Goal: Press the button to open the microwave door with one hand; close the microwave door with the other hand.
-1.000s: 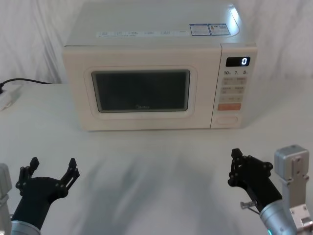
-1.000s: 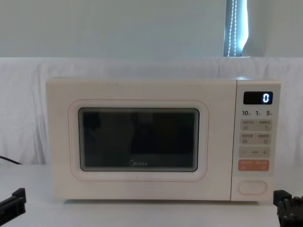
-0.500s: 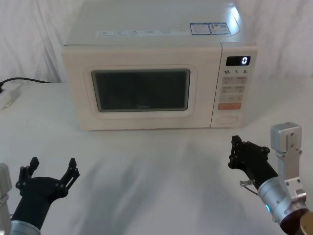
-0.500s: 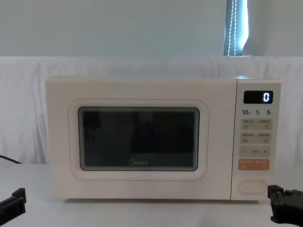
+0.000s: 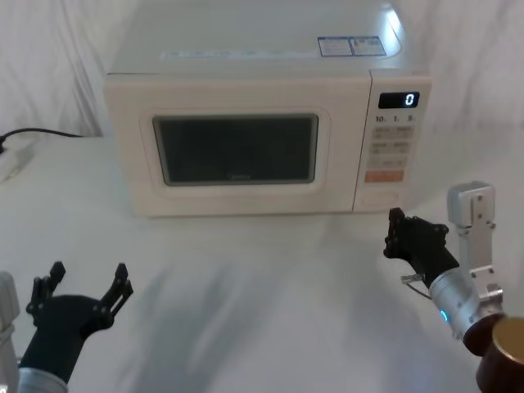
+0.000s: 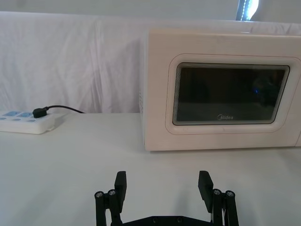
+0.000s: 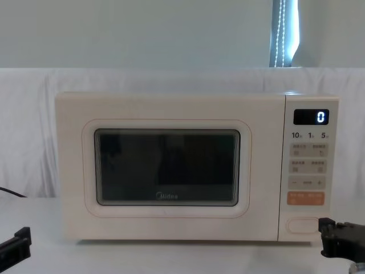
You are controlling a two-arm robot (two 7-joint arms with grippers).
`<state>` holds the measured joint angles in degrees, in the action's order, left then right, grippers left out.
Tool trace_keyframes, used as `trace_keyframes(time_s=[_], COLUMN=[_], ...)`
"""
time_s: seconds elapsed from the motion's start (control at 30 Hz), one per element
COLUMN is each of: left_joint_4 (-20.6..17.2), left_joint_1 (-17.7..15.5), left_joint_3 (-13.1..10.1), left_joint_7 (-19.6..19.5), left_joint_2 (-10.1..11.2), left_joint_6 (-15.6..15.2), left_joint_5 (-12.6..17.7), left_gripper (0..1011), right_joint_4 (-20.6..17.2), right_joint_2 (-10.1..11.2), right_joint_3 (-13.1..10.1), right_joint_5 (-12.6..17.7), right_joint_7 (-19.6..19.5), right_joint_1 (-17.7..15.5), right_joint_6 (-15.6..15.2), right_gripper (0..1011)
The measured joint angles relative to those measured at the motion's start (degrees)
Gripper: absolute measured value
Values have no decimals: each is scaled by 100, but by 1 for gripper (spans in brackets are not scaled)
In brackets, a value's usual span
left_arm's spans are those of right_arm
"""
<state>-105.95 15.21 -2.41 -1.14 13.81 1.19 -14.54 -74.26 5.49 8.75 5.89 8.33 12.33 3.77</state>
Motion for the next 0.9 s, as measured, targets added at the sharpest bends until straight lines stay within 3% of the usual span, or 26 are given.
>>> trace_keyframes(time_s=[0.5, 0.9], left_joint_4=[0, 0], left_joint_1=[0, 0], left_joint_3=[0, 0], left_joint_7=[0, 0], left_joint_2=[0, 0], left_joint_6=[0, 0], left_joint_5=[0, 0], left_gripper=[1001, 1001], right_joint_4=[1028, 1476], right_joint_2=[-64, -106], right_joint_3=[-49, -53], right_joint_5=[-46, -28], right_joint_7=[86, 174], right_joint_1=[731, 1132], right_joint_6=[232, 45], right_gripper=[0, 0])
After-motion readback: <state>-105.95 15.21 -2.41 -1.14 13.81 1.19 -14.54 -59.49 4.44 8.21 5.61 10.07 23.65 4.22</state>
